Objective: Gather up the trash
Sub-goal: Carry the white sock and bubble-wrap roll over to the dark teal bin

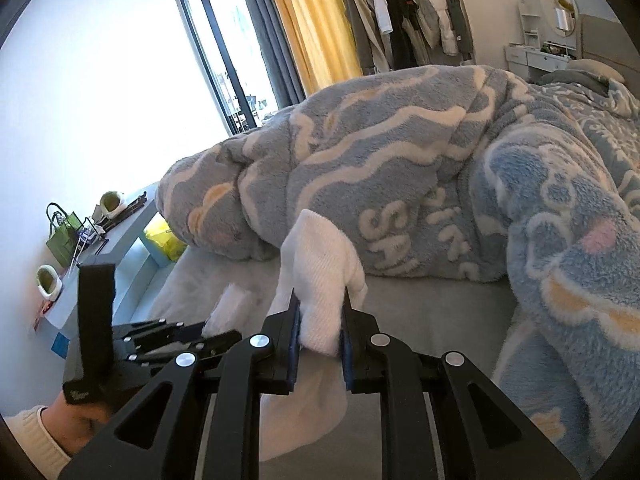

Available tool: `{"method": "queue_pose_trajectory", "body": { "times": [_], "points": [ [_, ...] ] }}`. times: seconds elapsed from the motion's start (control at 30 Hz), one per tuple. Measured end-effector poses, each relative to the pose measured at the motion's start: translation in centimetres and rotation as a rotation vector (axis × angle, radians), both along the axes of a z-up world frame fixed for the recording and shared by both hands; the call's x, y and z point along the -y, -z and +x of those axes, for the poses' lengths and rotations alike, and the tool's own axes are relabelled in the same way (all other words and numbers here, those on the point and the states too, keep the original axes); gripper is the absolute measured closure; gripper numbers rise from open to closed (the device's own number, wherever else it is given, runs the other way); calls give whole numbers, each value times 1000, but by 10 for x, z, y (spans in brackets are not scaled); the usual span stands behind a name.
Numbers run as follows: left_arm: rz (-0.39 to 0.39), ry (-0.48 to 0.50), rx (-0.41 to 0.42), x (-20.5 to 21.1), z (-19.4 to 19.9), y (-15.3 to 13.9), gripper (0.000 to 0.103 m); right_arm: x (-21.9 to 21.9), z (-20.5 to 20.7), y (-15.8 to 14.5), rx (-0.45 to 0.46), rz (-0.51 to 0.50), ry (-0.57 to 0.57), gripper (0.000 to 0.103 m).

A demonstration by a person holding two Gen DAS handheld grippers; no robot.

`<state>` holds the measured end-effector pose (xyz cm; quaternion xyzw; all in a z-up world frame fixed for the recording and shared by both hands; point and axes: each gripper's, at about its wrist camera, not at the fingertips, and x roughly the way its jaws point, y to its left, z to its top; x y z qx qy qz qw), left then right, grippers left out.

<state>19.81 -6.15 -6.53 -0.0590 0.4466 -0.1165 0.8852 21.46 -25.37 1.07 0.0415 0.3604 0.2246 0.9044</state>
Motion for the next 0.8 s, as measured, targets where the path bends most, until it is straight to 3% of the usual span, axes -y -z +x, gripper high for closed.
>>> {"method": "queue_pose_trajectory", "body": {
  "times": [0.43, 0.8],
  "points": [
    [-13, -44, 8, -51, -49, -19, 70, -55, -25, 7, -8, -8, -52, 86],
    [-10, -97, 29, -102, -91, -30, 70, -105, -48, 0, 3, 50, -94, 86]
  ]
}}
